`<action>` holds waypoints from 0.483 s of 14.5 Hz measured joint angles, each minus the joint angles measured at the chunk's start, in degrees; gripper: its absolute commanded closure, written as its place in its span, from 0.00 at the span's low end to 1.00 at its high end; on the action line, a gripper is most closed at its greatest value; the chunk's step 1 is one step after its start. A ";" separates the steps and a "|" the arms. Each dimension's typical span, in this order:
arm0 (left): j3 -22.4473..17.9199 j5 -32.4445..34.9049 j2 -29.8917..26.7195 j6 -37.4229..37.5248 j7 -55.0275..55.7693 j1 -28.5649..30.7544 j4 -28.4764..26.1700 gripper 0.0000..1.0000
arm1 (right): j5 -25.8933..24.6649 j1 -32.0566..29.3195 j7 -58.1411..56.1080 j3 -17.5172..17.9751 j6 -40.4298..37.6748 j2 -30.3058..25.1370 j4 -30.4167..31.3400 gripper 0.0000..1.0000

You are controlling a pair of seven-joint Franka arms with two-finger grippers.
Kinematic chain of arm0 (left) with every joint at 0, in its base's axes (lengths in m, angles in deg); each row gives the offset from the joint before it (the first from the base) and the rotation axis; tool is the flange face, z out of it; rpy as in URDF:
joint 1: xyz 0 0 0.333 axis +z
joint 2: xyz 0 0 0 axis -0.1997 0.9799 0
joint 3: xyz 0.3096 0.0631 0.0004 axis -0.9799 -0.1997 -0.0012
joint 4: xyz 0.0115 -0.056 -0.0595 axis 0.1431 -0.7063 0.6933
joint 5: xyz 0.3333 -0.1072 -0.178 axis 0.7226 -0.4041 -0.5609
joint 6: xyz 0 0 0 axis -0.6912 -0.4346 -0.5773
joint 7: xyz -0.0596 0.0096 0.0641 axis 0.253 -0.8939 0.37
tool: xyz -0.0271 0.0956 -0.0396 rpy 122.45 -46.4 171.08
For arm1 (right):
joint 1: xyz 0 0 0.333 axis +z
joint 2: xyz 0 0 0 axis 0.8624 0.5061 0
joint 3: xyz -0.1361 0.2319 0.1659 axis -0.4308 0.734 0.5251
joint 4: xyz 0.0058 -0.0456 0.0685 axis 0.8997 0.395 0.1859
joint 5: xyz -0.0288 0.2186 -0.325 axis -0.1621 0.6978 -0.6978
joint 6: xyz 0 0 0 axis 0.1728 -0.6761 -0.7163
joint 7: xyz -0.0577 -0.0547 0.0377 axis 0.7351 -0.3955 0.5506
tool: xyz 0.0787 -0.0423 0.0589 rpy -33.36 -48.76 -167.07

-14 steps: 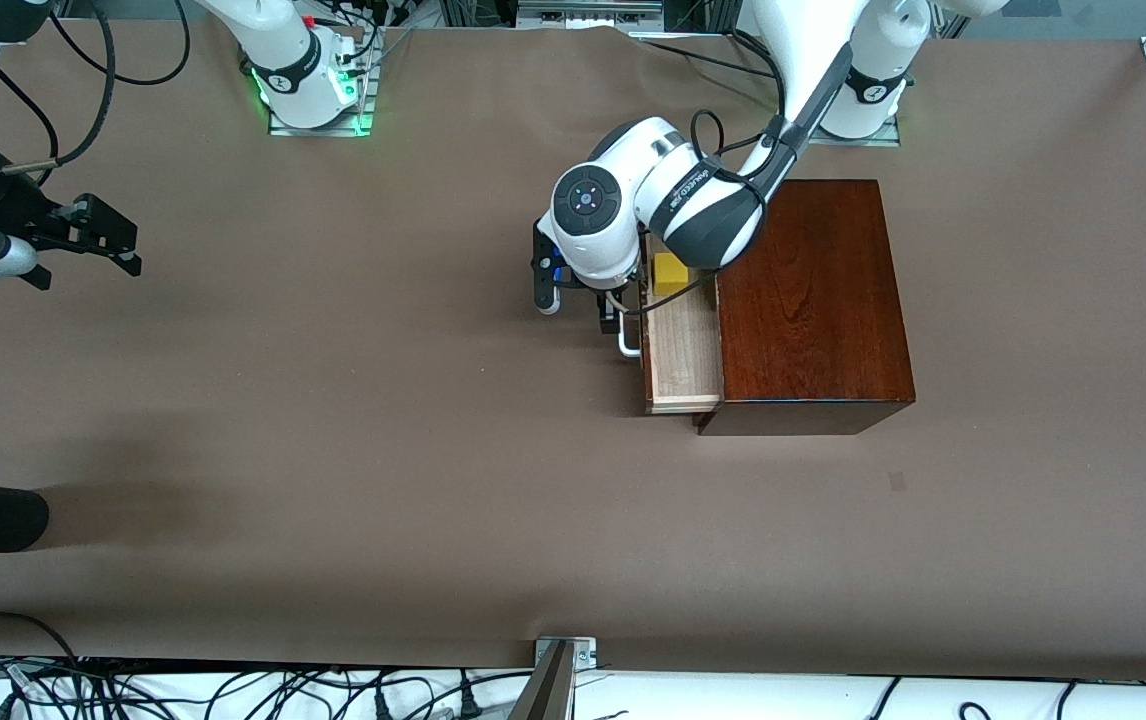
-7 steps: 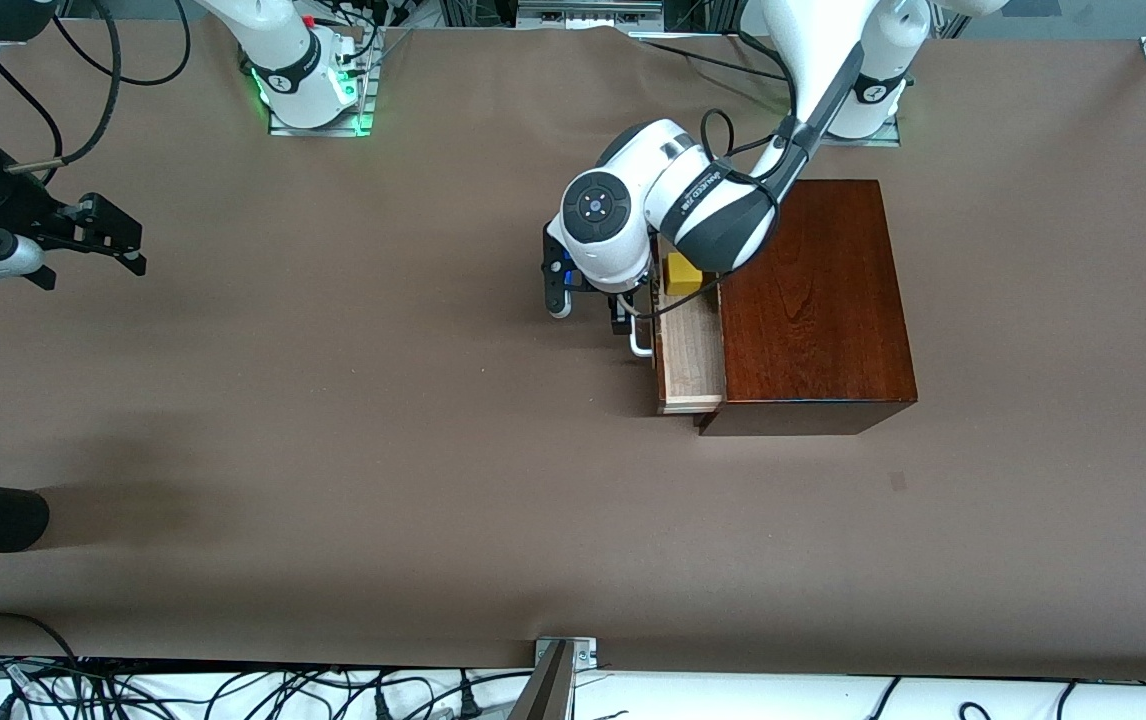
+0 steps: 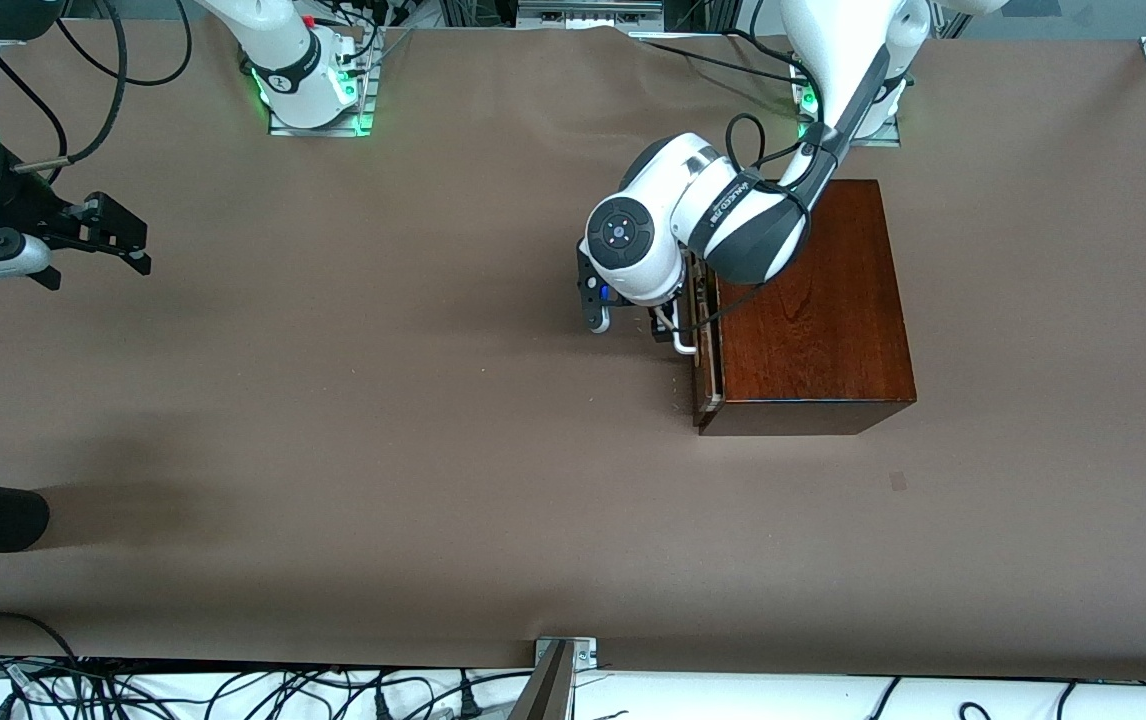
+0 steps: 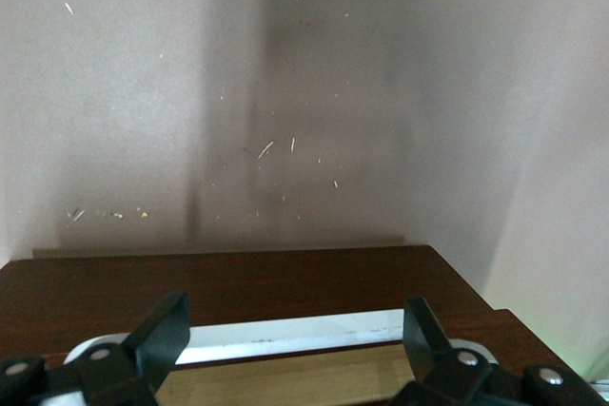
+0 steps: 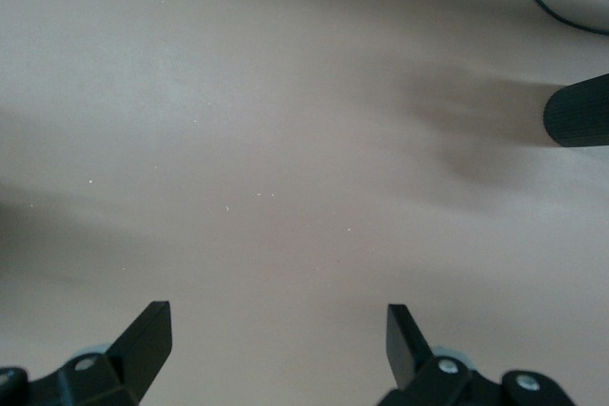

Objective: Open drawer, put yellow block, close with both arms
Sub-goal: 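Push the drawer shut into the box with the left gripper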

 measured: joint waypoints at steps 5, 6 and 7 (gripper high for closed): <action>0.00 0.01 -0.06 0.05 0.00 0.13 -0.12 0.00 | 0.00 0.00 0.01 0.00 0.00 0.00 0.00 0.00; 0.00 0.01 -0.07 0.09 0.00 0.21 -0.16 0.00 | 0.00 0.00 0.02 0.00 0.00 0.00 0.00 0.00; -0.01 0.01 -0.10 0.14 0.00 0.30 -0.21 0.00 | 0.00 0.00 0.02 0.00 0.00 0.00 0.00 0.00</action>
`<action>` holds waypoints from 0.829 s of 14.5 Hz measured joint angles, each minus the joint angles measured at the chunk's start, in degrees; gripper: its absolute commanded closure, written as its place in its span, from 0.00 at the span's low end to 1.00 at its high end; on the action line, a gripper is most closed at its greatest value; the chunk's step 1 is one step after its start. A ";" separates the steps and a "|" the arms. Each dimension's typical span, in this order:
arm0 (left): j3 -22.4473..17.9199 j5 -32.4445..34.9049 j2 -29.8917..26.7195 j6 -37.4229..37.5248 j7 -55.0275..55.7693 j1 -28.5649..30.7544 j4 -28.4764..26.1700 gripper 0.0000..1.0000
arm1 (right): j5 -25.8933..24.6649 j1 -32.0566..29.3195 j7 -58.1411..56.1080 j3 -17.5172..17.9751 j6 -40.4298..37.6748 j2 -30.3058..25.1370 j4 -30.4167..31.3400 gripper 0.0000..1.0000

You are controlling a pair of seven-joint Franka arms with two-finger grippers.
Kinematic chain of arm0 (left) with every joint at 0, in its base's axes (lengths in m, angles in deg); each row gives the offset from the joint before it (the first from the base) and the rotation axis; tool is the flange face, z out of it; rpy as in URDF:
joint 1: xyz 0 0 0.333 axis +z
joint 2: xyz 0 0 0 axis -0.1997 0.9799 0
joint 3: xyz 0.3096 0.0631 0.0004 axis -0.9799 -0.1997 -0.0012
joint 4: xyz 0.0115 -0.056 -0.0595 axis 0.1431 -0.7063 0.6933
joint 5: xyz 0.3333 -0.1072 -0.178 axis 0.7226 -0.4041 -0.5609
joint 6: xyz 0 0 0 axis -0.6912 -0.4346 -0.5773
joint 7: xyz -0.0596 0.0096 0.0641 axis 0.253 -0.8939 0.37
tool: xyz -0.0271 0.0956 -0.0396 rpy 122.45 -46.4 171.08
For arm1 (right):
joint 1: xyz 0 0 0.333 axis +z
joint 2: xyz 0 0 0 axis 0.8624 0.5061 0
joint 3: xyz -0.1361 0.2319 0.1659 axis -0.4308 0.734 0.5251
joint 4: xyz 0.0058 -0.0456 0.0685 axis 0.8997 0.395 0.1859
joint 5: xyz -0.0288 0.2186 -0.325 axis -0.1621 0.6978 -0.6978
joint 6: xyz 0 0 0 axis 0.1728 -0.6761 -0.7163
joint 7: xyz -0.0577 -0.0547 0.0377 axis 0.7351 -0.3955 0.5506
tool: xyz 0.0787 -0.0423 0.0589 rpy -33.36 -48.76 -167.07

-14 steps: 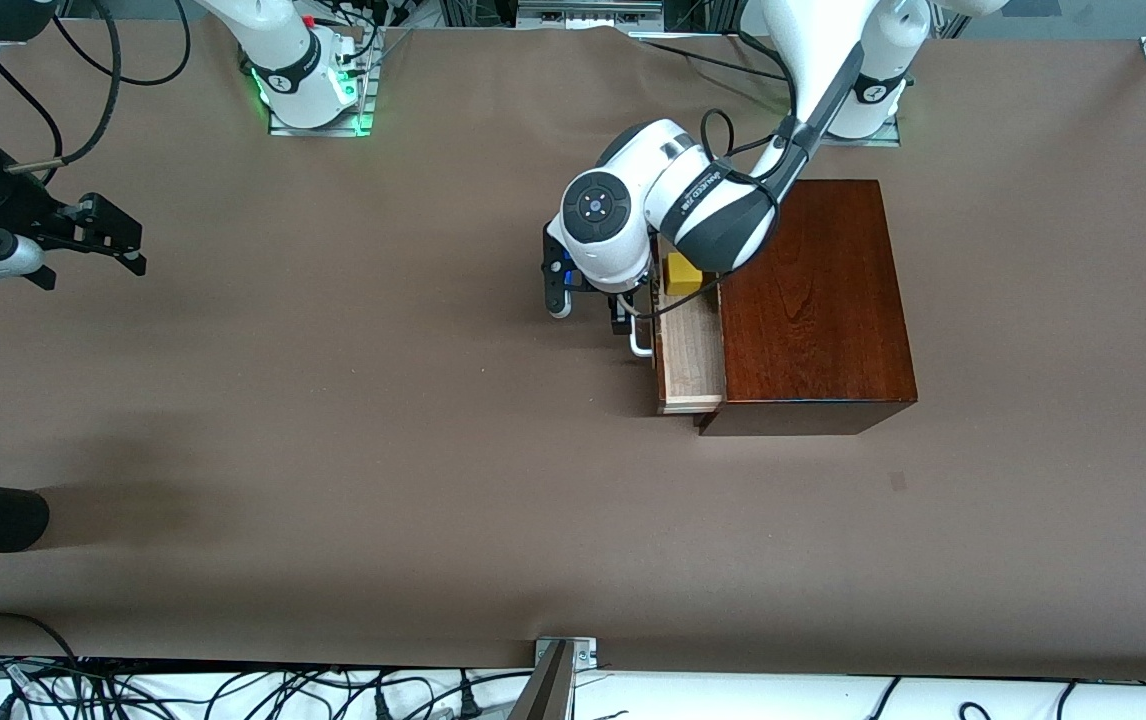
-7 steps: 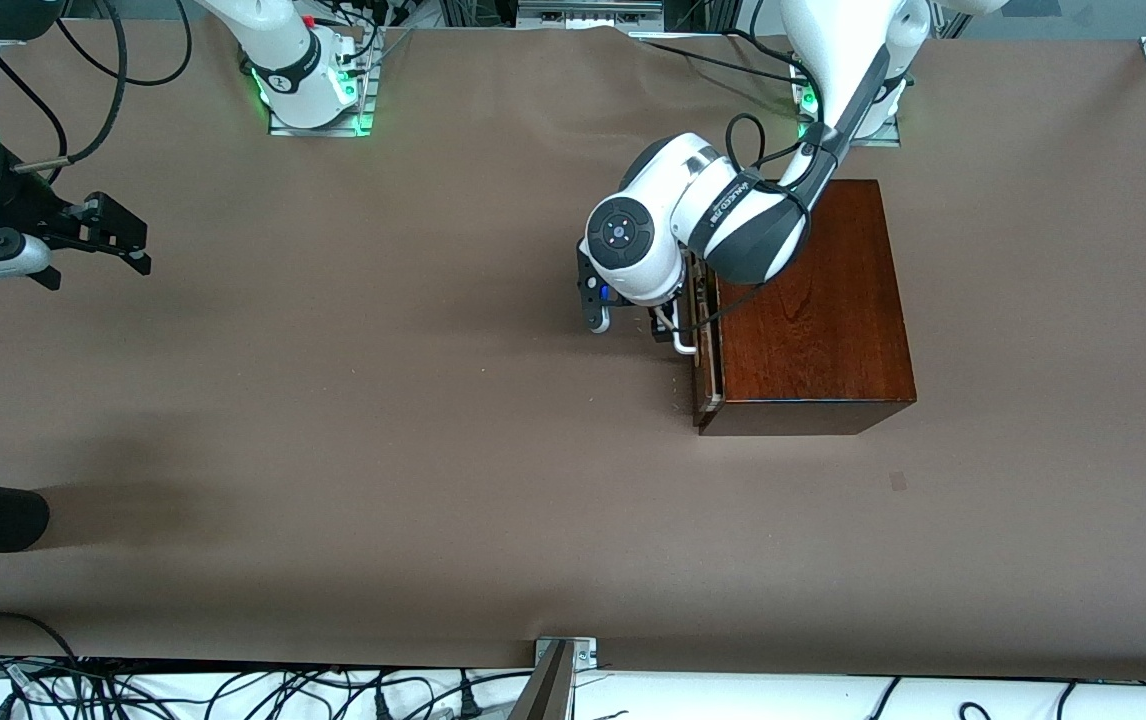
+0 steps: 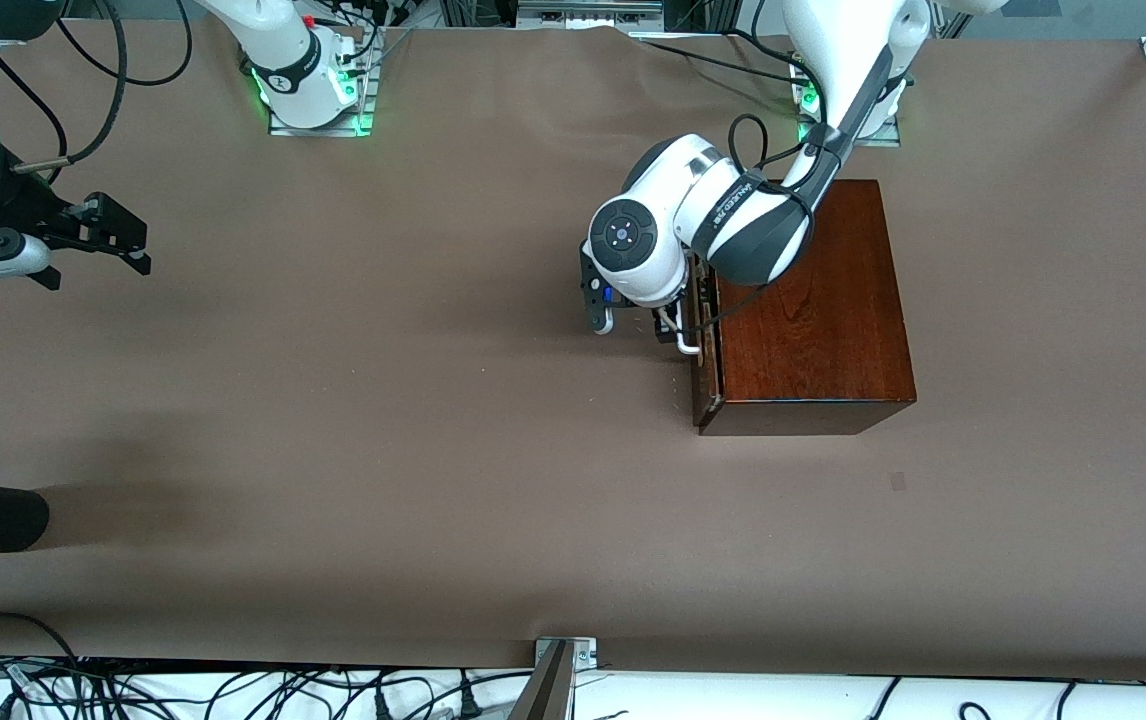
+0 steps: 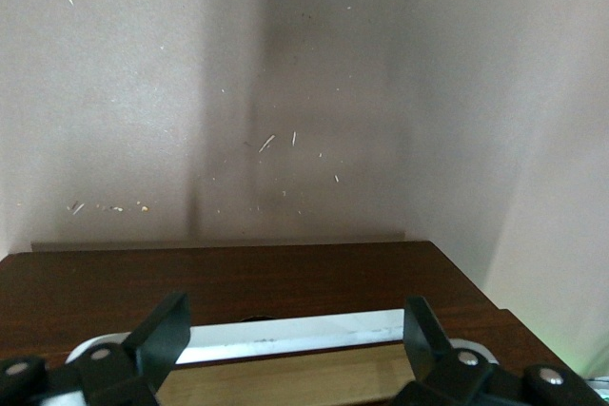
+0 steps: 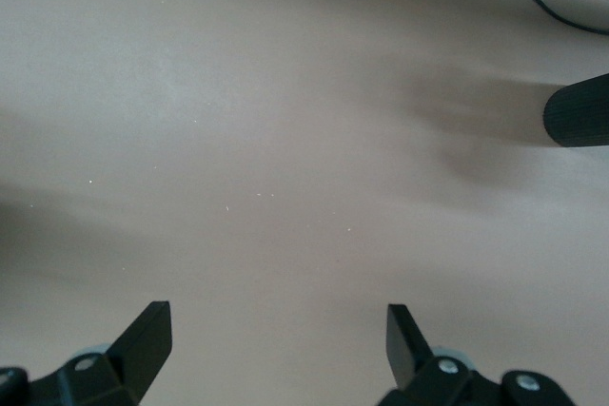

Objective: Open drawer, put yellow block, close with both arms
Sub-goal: 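Push the drawer shut into the box with the left gripper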

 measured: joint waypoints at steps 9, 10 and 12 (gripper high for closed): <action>-0.17 1.10 -0.14 0.16 0.00 0.40 -0.46 0.00 | 0.00 0.00 0.02 0.00 0.00 0.00 0.00 0.00; -0.17 1.11 -0.15 0.20 0.00 0.43 -0.47 0.00 | 0.00 0.00 0.02 0.00 0.00 0.00 0.00 0.00; -0.17 1.12 -0.15 0.26 0.00 0.47 -0.48 0.00 | 0.00 0.00 0.03 0.00 0.00 0.00 0.00 0.00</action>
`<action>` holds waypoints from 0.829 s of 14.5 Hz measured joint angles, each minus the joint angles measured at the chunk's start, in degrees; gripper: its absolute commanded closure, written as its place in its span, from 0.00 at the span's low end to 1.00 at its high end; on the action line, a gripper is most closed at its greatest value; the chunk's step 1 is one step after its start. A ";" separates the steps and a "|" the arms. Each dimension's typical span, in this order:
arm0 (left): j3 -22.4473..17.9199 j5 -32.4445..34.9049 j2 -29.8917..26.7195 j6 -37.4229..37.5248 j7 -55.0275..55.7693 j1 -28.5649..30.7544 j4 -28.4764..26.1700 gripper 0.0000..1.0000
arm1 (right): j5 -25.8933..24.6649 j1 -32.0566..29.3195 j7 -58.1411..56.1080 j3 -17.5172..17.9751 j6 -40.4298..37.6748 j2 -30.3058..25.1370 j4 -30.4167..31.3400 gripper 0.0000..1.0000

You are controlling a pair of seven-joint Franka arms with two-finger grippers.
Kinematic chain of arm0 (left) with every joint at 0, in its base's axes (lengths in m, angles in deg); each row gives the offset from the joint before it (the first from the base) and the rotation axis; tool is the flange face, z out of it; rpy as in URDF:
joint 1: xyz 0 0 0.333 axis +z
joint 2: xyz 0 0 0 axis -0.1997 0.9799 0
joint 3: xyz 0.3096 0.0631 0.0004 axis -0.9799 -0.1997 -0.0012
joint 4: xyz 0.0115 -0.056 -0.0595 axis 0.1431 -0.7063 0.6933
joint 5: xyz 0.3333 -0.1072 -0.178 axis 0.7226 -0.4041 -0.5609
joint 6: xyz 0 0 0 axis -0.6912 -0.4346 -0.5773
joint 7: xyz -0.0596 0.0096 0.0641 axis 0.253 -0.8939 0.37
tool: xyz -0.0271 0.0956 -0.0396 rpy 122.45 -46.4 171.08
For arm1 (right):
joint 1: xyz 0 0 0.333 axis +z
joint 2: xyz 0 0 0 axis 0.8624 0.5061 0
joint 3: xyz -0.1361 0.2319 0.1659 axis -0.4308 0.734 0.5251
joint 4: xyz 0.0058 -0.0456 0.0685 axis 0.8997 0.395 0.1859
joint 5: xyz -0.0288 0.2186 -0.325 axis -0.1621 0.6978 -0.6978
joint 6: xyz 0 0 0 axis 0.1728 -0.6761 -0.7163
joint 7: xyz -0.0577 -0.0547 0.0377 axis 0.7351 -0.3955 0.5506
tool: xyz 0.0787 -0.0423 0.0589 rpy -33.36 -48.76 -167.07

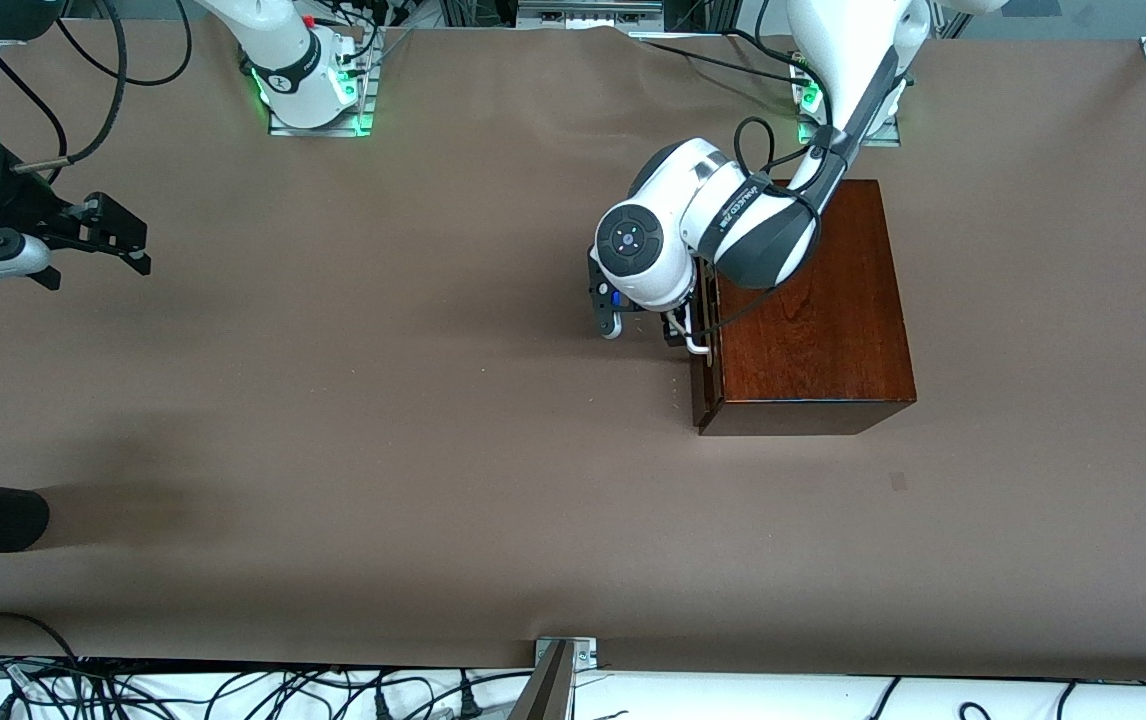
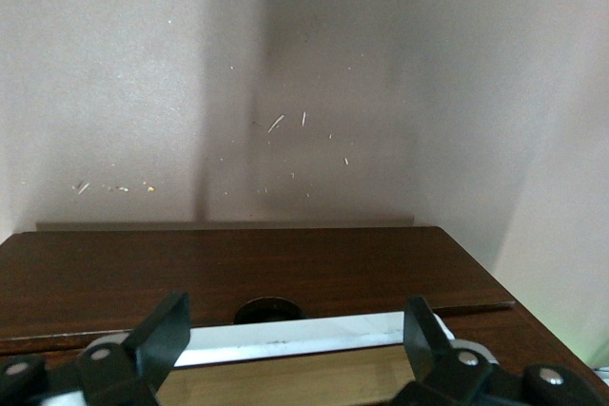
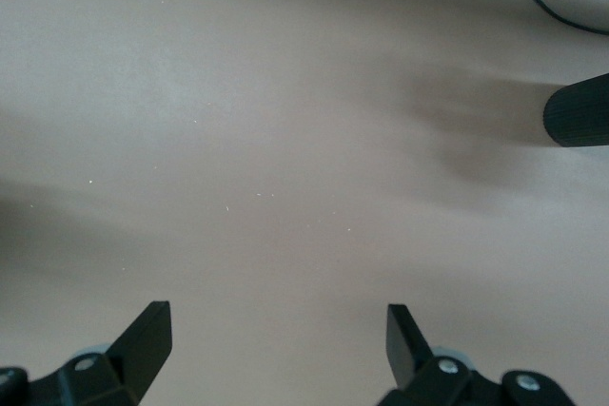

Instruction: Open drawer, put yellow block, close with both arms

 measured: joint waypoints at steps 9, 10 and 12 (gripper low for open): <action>0.00 0.00 -0.04 0.18 0.00 0.10 -0.02 0.00 | 0.00 0.00 0.01 0.00 0.00 0.00 0.00 0.00; 0.00 0.01 -0.09 0.18 0.00 0.11 -0.01 0.00 | 0.00 0.00 0.01 0.00 0.00 0.00 0.00 0.00; -0.01 0.03 -0.91 -0.02 0.00 0.24 0.30 0.00 | 0.00 0.00 0.02 0.00 0.00 0.00 0.00 0.00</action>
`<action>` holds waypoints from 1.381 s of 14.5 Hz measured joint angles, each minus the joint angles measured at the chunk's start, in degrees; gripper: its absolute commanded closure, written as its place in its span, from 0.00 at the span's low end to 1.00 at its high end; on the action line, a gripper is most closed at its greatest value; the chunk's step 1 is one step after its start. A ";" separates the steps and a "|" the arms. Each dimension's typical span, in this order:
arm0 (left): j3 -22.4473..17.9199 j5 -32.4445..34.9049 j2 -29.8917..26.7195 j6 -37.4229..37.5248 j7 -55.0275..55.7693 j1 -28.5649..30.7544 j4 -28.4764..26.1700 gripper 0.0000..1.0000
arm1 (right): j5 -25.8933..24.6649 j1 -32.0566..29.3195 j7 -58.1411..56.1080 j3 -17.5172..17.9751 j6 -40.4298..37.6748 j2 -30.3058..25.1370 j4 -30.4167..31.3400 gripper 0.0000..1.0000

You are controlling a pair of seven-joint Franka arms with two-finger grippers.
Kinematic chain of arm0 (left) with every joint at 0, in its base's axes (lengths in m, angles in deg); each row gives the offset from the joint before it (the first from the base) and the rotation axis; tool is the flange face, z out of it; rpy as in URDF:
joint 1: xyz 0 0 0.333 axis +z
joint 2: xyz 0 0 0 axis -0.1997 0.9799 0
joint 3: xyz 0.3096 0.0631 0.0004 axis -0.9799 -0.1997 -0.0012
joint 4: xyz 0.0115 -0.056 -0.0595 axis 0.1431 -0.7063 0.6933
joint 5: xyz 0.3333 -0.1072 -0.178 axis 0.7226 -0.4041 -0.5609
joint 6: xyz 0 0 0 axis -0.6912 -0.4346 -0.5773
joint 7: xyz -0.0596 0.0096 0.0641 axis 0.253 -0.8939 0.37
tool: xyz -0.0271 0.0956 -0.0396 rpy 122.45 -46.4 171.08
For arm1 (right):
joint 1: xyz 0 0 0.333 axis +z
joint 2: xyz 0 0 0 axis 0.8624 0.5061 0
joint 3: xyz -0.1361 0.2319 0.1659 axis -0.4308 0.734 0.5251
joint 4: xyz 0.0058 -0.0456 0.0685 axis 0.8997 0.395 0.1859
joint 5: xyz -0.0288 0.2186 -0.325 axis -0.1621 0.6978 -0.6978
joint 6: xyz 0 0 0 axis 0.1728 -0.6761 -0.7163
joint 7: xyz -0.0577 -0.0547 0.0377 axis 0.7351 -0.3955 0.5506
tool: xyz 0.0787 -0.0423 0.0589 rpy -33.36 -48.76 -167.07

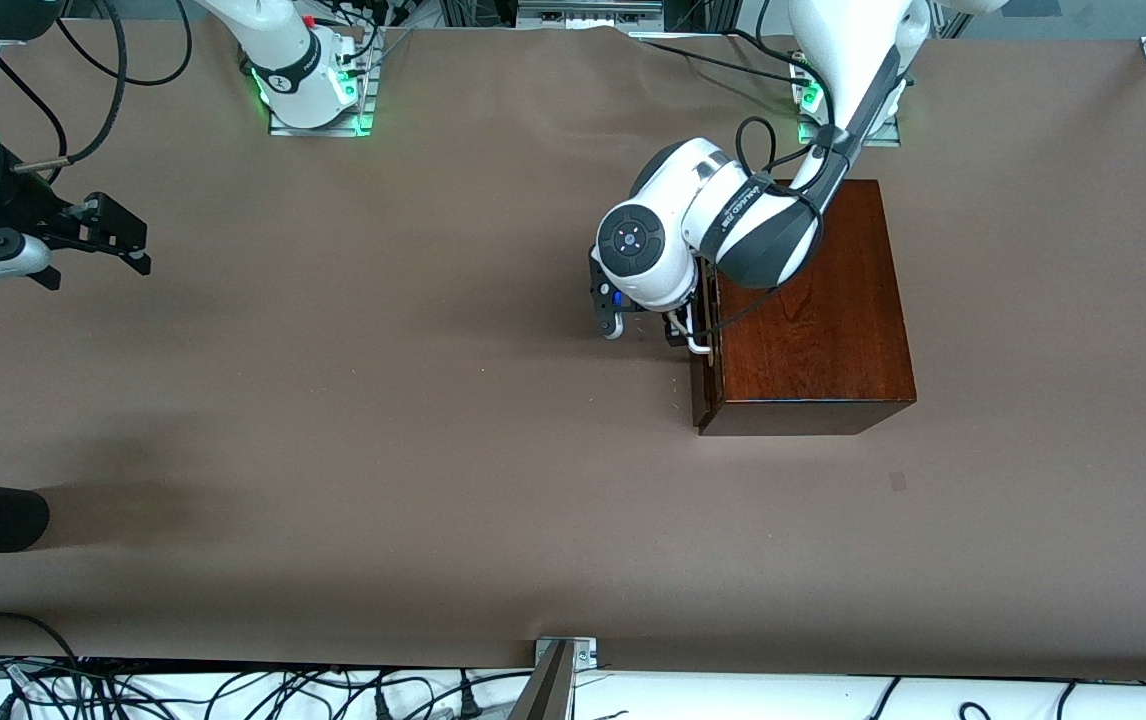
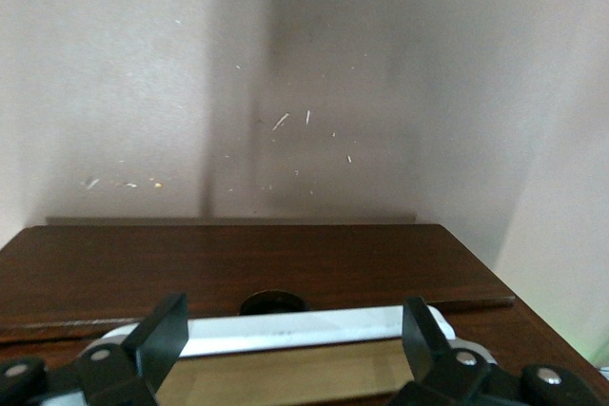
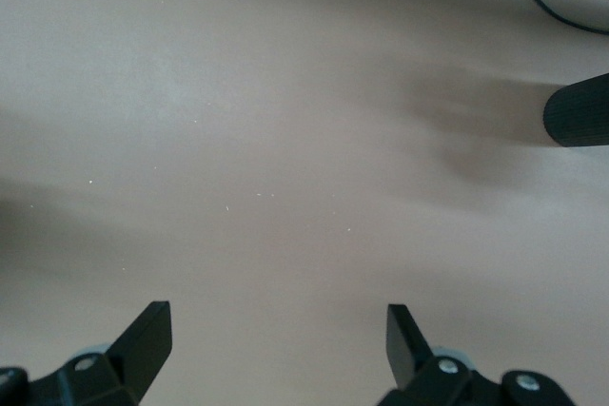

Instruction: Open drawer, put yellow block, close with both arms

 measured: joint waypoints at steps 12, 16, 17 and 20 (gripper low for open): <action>-0.37 -4.22 -3.80 0.00 0.06 15.33 12.34 0.00 | 0.00 0.00 0.02 0.00 -0.02 0.00 0.00 0.00; -0.37 -4.33 -3.83 0.00 -0.41 23.67 12.39 0.00 | 0.00 0.00 0.02 0.00 -0.02 0.00 0.00 0.00; -0.32 -4.35 -3.97 -0.01 -0.87 25.40 12.55 0.00 | 0.00 0.00 0.02 0.01 -0.03 0.00 0.00 0.00; -0.35 -4.36 -5.13 -0.02 -3.84 28.31 12.90 0.00 | 0.00 0.00 0.02 0.01 -0.03 0.00 0.00 0.00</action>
